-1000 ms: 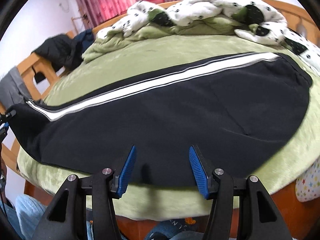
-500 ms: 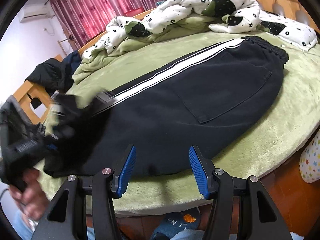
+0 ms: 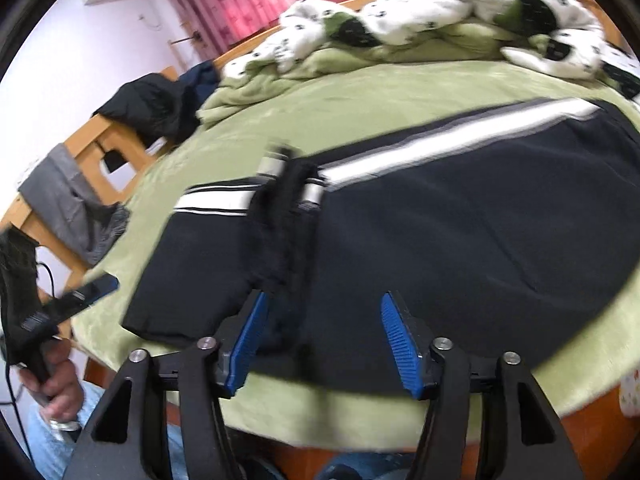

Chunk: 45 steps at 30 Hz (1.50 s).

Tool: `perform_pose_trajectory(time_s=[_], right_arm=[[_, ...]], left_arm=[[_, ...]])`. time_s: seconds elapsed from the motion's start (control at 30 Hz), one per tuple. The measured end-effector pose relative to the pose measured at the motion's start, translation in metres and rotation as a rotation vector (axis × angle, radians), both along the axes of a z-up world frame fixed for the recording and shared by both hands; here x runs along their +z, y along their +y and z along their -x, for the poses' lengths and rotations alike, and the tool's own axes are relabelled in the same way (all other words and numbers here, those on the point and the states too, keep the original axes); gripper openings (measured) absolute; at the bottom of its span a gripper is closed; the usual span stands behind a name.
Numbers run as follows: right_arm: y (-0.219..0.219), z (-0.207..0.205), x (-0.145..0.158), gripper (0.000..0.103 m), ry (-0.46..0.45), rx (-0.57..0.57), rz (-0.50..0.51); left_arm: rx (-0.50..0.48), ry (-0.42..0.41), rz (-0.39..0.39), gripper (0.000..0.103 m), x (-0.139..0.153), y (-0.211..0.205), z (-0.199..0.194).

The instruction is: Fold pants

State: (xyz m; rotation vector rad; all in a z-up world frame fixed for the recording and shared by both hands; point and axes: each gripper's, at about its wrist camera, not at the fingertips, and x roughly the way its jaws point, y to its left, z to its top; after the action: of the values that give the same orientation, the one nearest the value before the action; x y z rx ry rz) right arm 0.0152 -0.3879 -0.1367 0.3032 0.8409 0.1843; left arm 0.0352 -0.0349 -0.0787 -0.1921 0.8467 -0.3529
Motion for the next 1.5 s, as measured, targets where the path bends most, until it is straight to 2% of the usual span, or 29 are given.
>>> perform_pose_trajectory(time_s=[0.1,0.17,0.23,0.3,0.37,0.4,0.5,0.57,0.6,0.67,0.73,0.8,0.9,0.97,1.0,1.1,1.13,1.17,1.2,1.23,1.3,1.43,1.5], right_arm=[[0.018,-0.029,-0.006,0.068,0.026,0.012,0.009],[0.03,-0.05,-0.021,0.068,0.075,0.007,0.016],[0.039,-0.068,-0.041,0.068,0.136,0.021,-0.025],[0.046,-0.078,-0.052,0.068,0.162,0.015,-0.028],[0.058,-0.084,-0.052,0.044,0.125,0.019,0.045],[0.06,-0.087,-0.05,0.018,0.118,0.034,0.052],[0.042,-0.08,-0.025,0.013,0.004,0.004,-0.026],[0.021,-0.071,-0.005,0.013,-0.067,-0.051,-0.023],[0.016,-0.07,-0.004,0.013,-0.063,-0.063,0.019],[0.011,-0.075,-0.017,0.015,0.002,-0.058,0.088],[0.011,-0.081,-0.043,0.028,0.115,-0.054,0.11],[0.011,-0.07,-0.043,0.029,0.074,-0.071,0.131],[0.017,-0.04,-0.013,0.03,-0.017,-0.096,0.214],[0.026,-0.015,0.006,0.041,-0.127,-0.076,0.249],[0.031,-0.008,0.009,0.046,-0.146,-0.064,0.277],[0.038,-0.001,-0.007,0.046,-0.099,-0.041,0.36],[0.036,-0.001,-0.015,0.043,-0.068,-0.052,0.372],[0.035,-0.003,-0.033,0.042,0.002,-0.055,0.385],[0.032,-0.002,-0.044,0.042,0.032,-0.043,0.375],[0.029,0.003,-0.046,0.042,0.009,-0.051,0.369],[0.024,0.011,-0.043,0.042,0.005,-0.04,0.375],[0.01,0.01,-0.023,0.045,0.027,-0.039,0.309],[0.008,0.012,-0.008,0.045,0.026,-0.058,0.308]], left_arm=[[0.035,0.049,0.03,0.064,-0.015,0.026,-0.001],[0.043,0.068,0.049,0.064,-0.025,0.038,-0.002],[0.049,0.082,0.053,0.064,-0.036,0.043,-0.005],[0.053,0.097,0.073,0.064,-0.045,0.049,-0.009],[0.045,0.114,0.138,0.064,-0.051,0.058,-0.01],[0.042,0.12,0.157,0.064,-0.052,0.059,-0.011],[0.042,0.119,0.172,0.064,-0.052,0.066,-0.01],[0.038,0.1,0.167,0.064,-0.047,0.067,-0.008],[0.034,0.092,0.173,0.064,-0.045,0.068,-0.008],[0.033,0.093,0.191,0.064,-0.045,0.065,-0.009],[0.028,0.102,0.192,0.064,-0.045,0.058,-0.013],[0.021,0.103,0.165,0.064,-0.042,0.048,-0.016],[-0.008,0.056,0.117,0.064,-0.024,0.03,-0.017],[-0.036,0.02,0.088,0.064,-0.015,0.014,-0.019],[-0.046,0.015,0.081,0.064,-0.014,0.008,-0.02],[-0.044,0.058,0.031,0.064,-0.028,-0.01,-0.026],[-0.037,0.09,0.004,0.064,-0.039,-0.014,-0.027],[-0.027,0.117,-0.02,0.064,-0.049,-0.016,-0.026],[-0.023,0.14,-0.024,0.064,-0.059,-0.017,-0.025],[-0.02,0.149,-0.013,0.064,-0.067,-0.016,-0.021],[-0.027,0.122,-0.025,0.064,-0.065,-0.016,-0.014],[-0.031,0.152,-0.013,0.064,-0.044,-0.009,-0.02],[-0.003,0.114,-0.012,0.063,-0.022,0.001,-0.022]])
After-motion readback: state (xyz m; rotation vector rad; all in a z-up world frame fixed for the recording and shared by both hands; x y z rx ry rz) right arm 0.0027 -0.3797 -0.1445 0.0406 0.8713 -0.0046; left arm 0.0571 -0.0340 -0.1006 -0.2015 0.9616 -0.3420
